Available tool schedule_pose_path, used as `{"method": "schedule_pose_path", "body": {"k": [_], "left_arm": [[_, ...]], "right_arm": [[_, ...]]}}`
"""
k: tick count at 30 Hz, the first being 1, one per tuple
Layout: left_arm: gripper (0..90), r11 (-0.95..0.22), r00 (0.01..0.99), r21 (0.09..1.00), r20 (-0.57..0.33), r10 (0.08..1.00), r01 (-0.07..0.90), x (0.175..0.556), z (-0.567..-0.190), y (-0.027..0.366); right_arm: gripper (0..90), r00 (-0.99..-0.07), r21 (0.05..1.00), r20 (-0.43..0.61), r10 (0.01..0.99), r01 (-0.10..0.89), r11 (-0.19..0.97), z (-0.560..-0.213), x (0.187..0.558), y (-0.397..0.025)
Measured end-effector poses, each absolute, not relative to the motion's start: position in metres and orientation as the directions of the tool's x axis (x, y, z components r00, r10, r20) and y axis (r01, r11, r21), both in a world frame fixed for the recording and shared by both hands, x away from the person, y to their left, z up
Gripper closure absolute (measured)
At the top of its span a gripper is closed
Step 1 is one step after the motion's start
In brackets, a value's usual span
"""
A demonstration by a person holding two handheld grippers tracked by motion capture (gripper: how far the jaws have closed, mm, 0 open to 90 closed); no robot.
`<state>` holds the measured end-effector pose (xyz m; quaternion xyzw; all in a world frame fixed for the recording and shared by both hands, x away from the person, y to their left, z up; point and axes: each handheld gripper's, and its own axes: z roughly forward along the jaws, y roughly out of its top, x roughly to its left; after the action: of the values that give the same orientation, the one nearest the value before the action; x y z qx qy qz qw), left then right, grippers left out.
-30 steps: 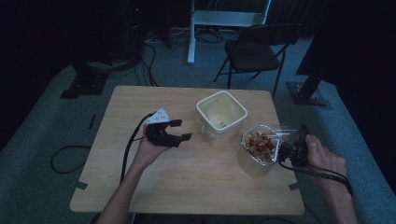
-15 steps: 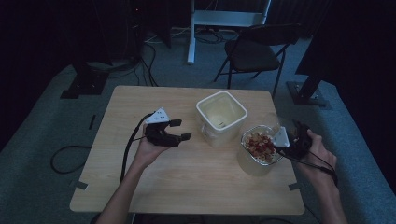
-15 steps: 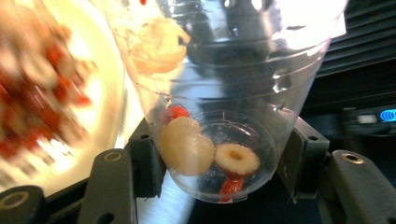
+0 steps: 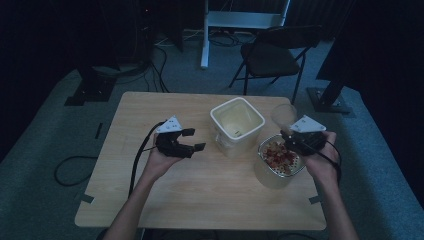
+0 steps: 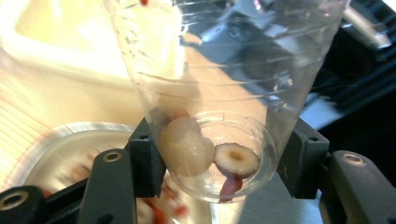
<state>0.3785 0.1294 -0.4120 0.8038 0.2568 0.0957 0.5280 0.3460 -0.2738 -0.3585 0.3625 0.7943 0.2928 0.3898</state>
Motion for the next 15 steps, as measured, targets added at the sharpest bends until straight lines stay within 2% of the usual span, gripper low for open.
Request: {"method": "schedule_pose_path", "body": {"k": [15], "left_arm": [[27.0,-0.305,0.847,0.901,-0.116,0.518,0.309,0.378,-0.411,0.132]], "right_arm": [[42.1,-0.552,0.829,-0.180,0.815,0.361,0.427,-0.343,0.378,-0.246]]}}
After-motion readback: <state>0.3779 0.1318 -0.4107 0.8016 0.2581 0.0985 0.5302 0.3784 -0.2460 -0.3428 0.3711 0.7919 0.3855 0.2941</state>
